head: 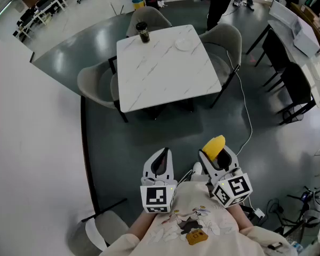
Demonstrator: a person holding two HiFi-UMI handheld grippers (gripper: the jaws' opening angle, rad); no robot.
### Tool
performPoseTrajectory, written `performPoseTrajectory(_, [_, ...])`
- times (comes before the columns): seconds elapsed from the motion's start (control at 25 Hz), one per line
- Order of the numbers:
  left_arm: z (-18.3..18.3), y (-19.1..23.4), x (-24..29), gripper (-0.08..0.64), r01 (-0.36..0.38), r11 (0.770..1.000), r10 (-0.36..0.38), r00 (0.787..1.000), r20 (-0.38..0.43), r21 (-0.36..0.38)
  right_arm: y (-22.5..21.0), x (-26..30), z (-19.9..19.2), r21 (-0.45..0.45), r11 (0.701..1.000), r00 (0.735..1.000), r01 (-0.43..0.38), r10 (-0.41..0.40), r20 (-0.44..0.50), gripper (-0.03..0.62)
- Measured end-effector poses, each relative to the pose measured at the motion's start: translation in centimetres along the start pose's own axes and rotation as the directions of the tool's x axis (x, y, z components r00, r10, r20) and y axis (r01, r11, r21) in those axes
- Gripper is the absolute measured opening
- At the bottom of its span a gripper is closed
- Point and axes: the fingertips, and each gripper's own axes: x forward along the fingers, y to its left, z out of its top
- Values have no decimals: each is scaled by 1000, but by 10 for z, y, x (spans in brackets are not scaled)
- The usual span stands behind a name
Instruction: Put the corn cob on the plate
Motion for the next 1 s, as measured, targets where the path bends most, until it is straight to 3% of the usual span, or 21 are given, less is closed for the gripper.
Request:
performPoseTrajectory(0.12, [-6,-12,-6,6,36,999,-36,999,-26,-3,3,-13,-2,1,1000,1000,15,-15,-9,245])
performPoseTrajectory(0.32, [-13,-23,-2,6,37,999,-38,999,-38,-17,-9,-28,0,13,999,999,32,-32,-4,245])
performPoseTrajectory(0.56, [-9,-51,16,6,62,998,-62,997,-42,4,-33,-36,2,62,998,1000,8,-8,7,245])
performPoseTrajectory(1.0, [-6,-96,53,6,23,1000,-23,998,-63,-1,-91,-63,16,48,997,997,-56,54,52,245])
